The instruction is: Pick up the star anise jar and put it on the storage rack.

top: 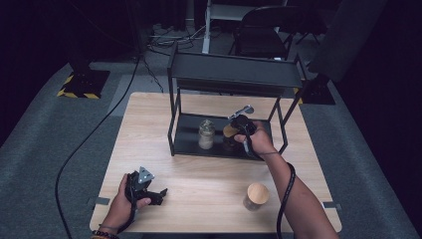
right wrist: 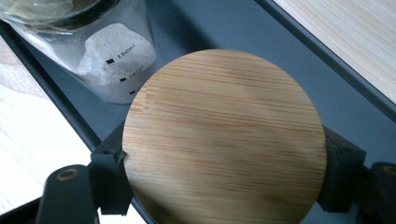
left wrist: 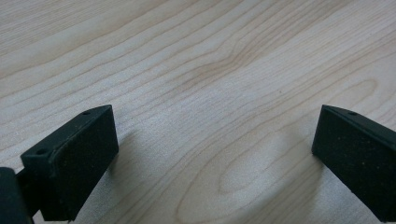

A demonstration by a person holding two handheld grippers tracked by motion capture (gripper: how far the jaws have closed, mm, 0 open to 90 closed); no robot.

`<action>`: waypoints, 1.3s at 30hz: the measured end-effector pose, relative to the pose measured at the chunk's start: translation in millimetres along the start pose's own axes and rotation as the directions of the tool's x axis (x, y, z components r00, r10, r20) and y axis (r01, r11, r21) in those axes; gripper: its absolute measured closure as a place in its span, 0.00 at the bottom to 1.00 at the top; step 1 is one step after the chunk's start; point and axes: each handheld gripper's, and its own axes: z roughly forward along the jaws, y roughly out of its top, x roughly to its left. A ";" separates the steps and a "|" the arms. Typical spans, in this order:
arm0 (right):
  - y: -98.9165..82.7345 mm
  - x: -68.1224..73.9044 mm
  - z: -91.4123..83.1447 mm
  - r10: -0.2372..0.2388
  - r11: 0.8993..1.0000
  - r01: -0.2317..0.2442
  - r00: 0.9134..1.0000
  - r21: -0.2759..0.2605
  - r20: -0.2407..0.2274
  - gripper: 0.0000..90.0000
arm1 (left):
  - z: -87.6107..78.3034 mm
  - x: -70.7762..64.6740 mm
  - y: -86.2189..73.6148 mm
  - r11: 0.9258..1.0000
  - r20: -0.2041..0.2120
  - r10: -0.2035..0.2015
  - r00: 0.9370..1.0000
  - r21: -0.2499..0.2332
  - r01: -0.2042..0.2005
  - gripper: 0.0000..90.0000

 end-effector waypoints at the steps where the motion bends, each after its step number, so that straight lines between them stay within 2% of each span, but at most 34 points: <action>1: 0.0 -0.1 0.2 0.001 1.000 -0.001 1.000 -0.003 0.000 0.27 | 0.1 -0.1 0.0 1.000 -0.001 0.000 1.000 -0.002 0.000 0.00; 20: -3.2 -1.2 2.8 0.004 1.000 -0.004 1.000 -0.019 -0.012 0.25 | 0.1 -0.1 -0.1 1.000 -0.001 0.000 1.000 -0.002 0.000 0.00; 26: -2.9 0.7 4.3 -0.009 1.000 0.009 1.000 -0.013 -0.001 0.21 | 0.0 0.0 0.0 1.000 0.000 0.000 1.000 0.000 0.000 0.00; 39: -3.9 5.6 8.9 -0.024 1.000 0.024 0.999 0.000 0.049 0.06 | 0.0 -0.1 -0.1 1.000 -0.001 0.001 1.000 -0.001 -0.001 0.00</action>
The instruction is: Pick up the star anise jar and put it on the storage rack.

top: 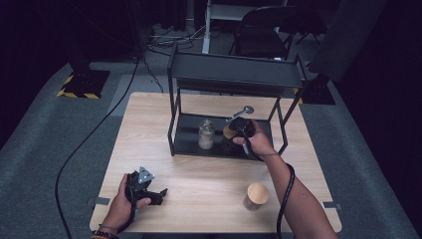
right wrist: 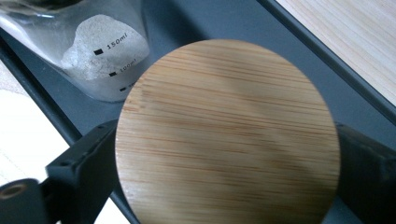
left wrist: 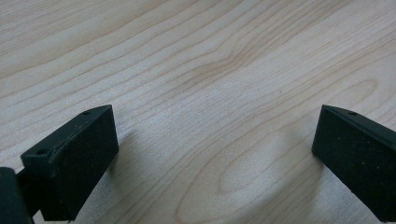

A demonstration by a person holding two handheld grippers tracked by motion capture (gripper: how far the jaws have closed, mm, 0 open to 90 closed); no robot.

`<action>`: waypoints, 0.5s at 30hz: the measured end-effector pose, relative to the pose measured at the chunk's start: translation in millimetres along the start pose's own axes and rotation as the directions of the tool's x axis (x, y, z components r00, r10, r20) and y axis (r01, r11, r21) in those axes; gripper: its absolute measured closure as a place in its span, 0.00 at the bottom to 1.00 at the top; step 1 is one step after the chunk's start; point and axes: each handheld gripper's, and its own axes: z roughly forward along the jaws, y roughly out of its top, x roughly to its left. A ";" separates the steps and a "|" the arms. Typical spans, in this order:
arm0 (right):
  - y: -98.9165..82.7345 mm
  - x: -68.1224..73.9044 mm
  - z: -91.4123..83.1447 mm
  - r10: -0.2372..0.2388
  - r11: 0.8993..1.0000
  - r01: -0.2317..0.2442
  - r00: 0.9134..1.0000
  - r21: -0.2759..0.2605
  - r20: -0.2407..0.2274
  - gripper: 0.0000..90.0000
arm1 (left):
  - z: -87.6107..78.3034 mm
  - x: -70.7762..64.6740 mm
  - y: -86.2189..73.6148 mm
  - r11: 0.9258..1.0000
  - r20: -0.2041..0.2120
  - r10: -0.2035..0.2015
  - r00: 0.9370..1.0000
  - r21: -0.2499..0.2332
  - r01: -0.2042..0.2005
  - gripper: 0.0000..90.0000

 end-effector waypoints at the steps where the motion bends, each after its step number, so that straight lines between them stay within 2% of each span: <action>1: -0.1 0.7 0.5 -0.004 1.000 0.004 1.000 0.002 0.003 0.05 | 0.1 -0.1 -0.1 1.000 -0.001 0.000 1.000 -0.001 0.000 0.00; 15: 0.4 4.7 1.3 -0.016 1.000 0.016 1.000 -0.014 0.008 0.05 | 0.0 -0.2 -0.2 1.000 0.001 0.003 1.000 -0.001 -0.003 0.00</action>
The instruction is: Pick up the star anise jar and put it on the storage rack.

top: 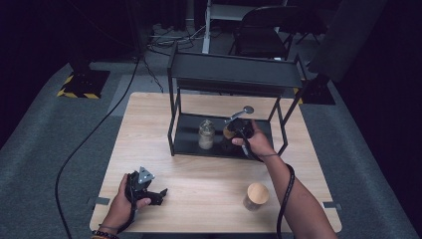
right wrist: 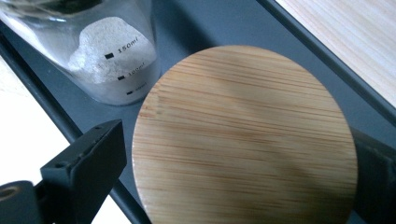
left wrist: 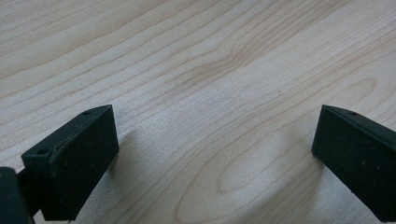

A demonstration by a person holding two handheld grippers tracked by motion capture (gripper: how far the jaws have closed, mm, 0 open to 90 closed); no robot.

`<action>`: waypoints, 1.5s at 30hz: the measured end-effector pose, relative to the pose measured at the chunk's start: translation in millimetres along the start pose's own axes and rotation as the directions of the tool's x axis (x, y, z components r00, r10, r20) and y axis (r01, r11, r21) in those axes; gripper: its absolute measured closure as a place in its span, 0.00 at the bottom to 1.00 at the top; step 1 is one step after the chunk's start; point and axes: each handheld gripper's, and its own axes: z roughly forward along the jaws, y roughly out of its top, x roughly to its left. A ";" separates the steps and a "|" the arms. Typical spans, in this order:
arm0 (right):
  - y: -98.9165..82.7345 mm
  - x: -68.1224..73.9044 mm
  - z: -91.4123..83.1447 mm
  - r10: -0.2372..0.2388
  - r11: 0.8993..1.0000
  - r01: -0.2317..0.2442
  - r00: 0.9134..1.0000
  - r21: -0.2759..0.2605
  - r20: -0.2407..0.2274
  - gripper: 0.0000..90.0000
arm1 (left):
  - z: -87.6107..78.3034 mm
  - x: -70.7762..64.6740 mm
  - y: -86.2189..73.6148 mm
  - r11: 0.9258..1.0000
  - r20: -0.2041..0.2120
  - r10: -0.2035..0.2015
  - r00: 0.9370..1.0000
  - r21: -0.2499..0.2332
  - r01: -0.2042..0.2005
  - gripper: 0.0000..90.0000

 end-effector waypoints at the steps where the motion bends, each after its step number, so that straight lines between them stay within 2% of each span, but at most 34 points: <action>1: -0.3 0.3 0.0 -0.006 1.000 0.006 1.000 0.000 0.005 0.05 | 0.0 0.0 0.0 1.000 0.000 0.000 1.000 0.000 0.000 0.00; 5: -1.8 1.2 -1.5 -0.006 1.000 0.006 1.000 -0.023 0.007 0.05 | 0.0 0.0 0.0 1.000 0.000 0.000 1.000 0.000 0.000 0.00; 9: -2.1 3.0 -3.1 -0.026 0.999 0.027 0.999 -0.024 0.043 0.05 | 0.0 0.0 0.0 1.000 0.000 0.000 1.000 0.000 0.000 0.00; 23: -5.6 6.6 -13.6 -0.061 0.994 0.068 0.995 -0.085 0.073 0.05 | 0.0 -0.1 0.0 1.000 0.000 0.000 1.000 0.000 0.000 0.00; 36: -12.4 11.0 -41.4 -0.086 0.985 0.098 0.992 -0.142 0.090 0.04 | 0.0 -0.1 0.0 1.000 0.000 0.000 1.000 0.000 0.000 0.00; 42: -18.7 13.2 -55.9 -0.102 0.983 0.118 0.988 -0.138 0.117 0.04 | 0.0 0.0 0.0 1.000 0.001 0.000 1.000 0.000 0.000 0.00; 45: -23.3 13.7 -63.4 -0.105 0.982 0.121 0.988 -0.144 0.117 0.04 | 0.0 0.0 0.0 1.000 0.001 0.000 1.000 0.000 0.000 0.00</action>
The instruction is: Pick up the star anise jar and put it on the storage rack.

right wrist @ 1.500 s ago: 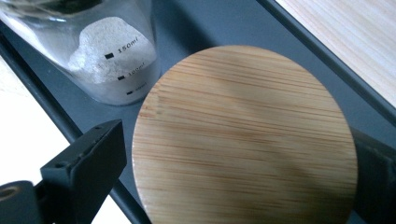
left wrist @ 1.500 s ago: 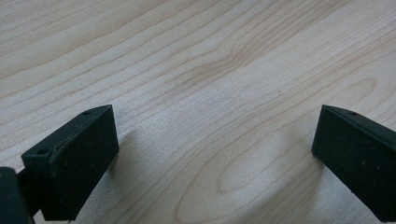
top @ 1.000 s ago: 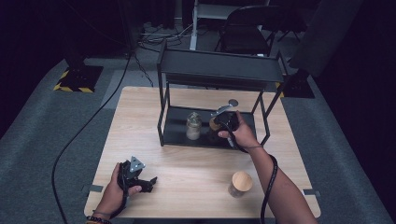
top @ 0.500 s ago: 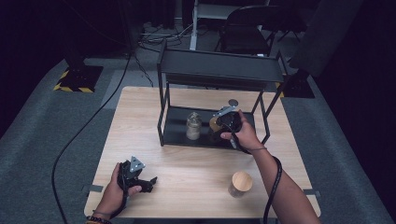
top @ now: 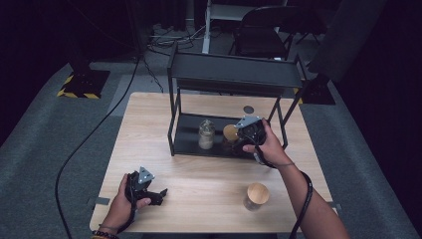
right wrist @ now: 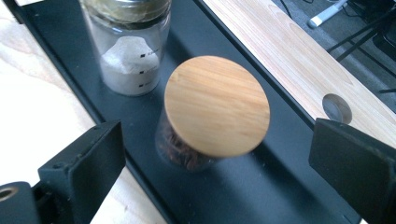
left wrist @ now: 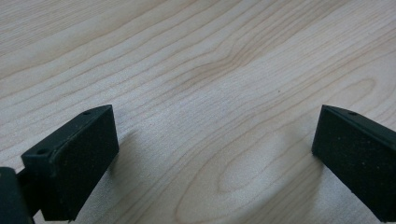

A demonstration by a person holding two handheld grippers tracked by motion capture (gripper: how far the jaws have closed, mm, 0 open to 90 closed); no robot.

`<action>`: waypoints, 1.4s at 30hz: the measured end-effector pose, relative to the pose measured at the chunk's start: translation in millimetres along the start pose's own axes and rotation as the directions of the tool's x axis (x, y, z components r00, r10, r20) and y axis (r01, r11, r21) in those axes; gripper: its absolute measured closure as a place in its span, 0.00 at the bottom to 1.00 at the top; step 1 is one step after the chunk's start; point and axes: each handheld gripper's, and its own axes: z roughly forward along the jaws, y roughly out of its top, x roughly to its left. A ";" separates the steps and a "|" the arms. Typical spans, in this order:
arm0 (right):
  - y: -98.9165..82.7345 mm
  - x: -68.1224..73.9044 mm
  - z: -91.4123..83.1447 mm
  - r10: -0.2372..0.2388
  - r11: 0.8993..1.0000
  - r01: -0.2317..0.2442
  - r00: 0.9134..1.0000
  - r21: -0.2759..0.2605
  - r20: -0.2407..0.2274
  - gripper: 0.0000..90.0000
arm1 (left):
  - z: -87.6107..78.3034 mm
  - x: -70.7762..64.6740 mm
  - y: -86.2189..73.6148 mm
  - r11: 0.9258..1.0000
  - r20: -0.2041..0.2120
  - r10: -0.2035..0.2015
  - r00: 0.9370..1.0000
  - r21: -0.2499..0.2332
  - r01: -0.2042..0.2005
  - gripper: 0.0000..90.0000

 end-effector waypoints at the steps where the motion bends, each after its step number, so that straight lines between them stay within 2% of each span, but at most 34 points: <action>1: -1.3 0.0 -2.5 0.001 1.000 -0.001 1.000 -0.001 0.002 0.04 | 0.0 0.0 0.0 1.000 0.000 0.000 1.000 0.000 0.000 0.00; 18: -22.3 4.1 -38.3 -0.029 0.999 0.030 0.999 -0.029 0.017 0.04 | 0.0 0.0 0.0 1.000 0.000 0.000 1.000 0.000 0.000 0.00; 24: -34.5 6.2 -47.8 -0.040 0.999 0.041 0.998 -0.025 0.038 0.04 | 0.0 0.0 0.0 1.000 0.000 0.000 1.000 0.000 0.000 0.00; 42: -71.5 3.4 -70.5 0.011 0.999 -0.009 0.998 -0.036 0.063 0.04 | 0.0 0.0 0.0 1.000 0.000 0.000 1.000 0.000 0.000 0.00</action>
